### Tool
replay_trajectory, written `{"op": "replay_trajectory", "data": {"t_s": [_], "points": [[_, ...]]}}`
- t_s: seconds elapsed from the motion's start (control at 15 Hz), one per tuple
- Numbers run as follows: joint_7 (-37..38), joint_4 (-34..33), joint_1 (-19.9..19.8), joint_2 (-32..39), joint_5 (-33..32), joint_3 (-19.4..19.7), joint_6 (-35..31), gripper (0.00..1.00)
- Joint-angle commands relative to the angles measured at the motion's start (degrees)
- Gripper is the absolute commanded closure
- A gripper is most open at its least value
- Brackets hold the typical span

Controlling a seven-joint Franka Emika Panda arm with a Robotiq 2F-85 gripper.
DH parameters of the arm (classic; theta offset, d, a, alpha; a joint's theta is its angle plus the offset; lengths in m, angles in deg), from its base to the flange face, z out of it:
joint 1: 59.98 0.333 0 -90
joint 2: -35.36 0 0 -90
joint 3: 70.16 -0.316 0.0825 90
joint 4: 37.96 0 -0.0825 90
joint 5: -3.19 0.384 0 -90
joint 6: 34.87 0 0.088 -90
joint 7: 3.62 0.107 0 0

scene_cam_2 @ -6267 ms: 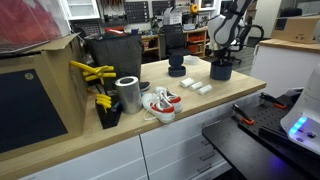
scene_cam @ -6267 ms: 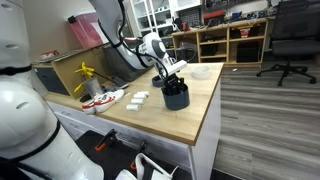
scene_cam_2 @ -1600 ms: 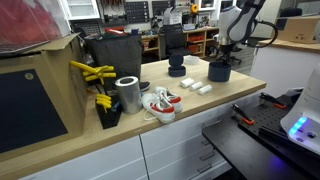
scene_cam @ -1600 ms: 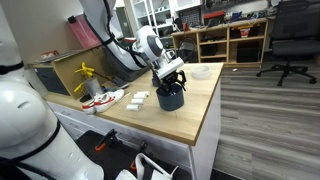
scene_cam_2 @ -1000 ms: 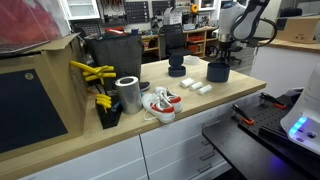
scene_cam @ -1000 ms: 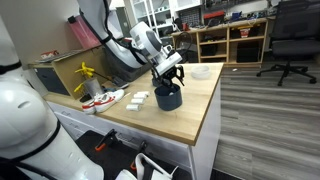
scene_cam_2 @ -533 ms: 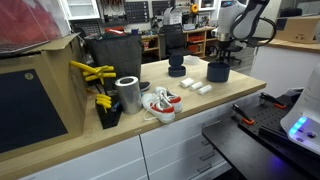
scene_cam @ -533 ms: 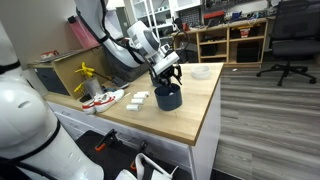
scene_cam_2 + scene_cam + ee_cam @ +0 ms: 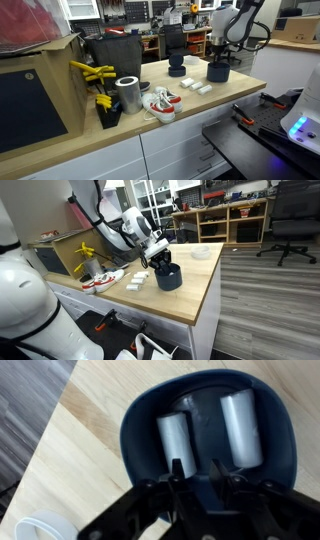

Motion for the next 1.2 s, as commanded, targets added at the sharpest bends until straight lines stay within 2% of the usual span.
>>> {"op": "replay_trajectory", "data": {"t_s": [0.0,0.27,0.67,0.93,1.07,1.13], "points": [[0.9,-1.0,0.2,1.2,-0.5,0.2,0.4,0.65],[1.9,-3.2,0.5,3.9,-3.0,1.7,1.0,0.6],[1.5,-6.2,0.9,9.1,-8.2,4.1,0.6,0.64],[0.2,-7.4,0.7,11.5,-10.6,4.3,-0.3,0.62],[-0.2,-7.6,0.6,12.1,-12.5,4.4,-0.6,0.55],[-0.4,-7.7,0.6,12.4,-13.5,4.4,-0.7,0.48]]}}
